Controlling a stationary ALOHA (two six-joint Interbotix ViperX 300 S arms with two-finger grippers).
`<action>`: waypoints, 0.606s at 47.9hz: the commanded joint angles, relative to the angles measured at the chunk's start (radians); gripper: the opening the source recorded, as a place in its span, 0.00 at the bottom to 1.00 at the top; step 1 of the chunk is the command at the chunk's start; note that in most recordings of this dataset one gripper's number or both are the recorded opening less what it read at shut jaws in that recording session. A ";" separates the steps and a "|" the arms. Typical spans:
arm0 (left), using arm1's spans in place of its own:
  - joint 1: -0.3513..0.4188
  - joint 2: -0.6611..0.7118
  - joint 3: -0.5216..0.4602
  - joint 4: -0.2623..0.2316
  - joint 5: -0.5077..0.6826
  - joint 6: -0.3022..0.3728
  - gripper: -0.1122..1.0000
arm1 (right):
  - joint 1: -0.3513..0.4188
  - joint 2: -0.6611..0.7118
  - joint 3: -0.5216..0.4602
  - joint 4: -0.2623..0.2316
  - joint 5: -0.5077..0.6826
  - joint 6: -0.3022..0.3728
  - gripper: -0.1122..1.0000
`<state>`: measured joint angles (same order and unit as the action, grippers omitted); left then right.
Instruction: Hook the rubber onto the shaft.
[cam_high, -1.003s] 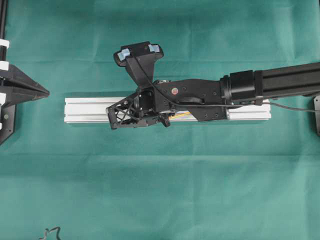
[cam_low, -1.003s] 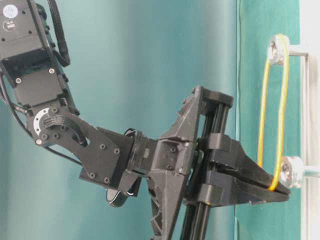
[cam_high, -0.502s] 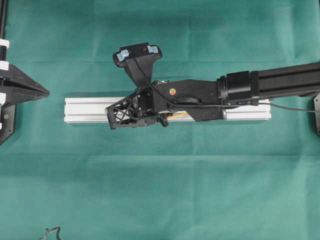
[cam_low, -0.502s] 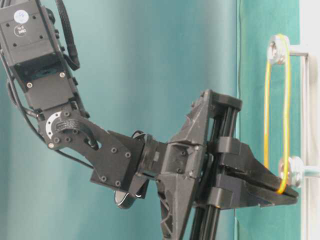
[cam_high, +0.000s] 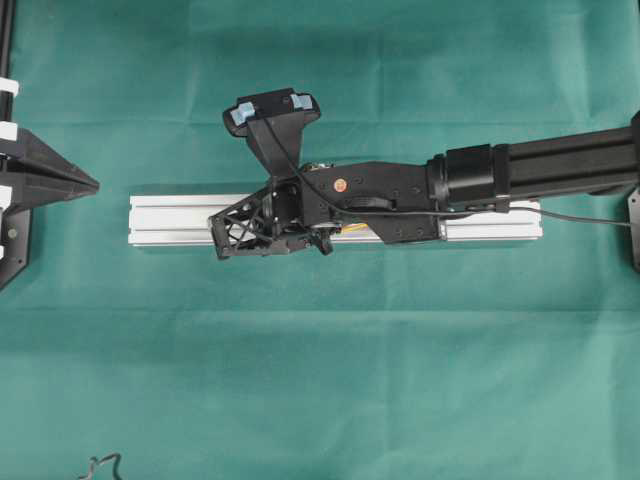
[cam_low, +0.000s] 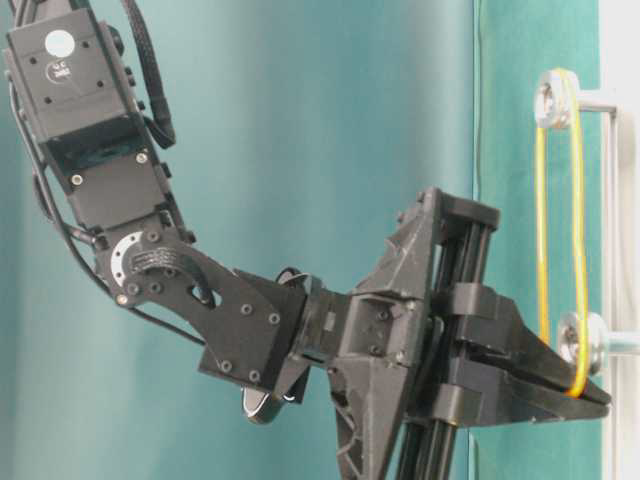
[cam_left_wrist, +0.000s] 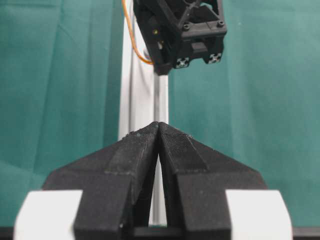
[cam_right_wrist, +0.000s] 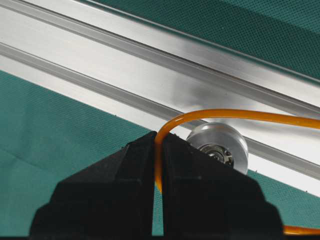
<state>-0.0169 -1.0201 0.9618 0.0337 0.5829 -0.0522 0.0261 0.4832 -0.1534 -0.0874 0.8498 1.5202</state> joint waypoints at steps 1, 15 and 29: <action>0.003 0.009 -0.023 0.003 -0.009 0.002 0.12 | 0.002 -0.011 -0.021 0.002 -0.011 0.002 0.15; 0.003 0.009 -0.021 0.005 -0.009 0.002 0.12 | 0.000 -0.006 -0.020 0.002 -0.011 0.000 0.15; 0.003 0.009 -0.021 0.003 -0.009 0.002 0.12 | 0.002 0.000 -0.020 0.006 -0.012 0.000 0.15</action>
<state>-0.0169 -1.0201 0.9618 0.0337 0.5829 -0.0522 0.0261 0.4939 -0.1565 -0.0859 0.8437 1.5202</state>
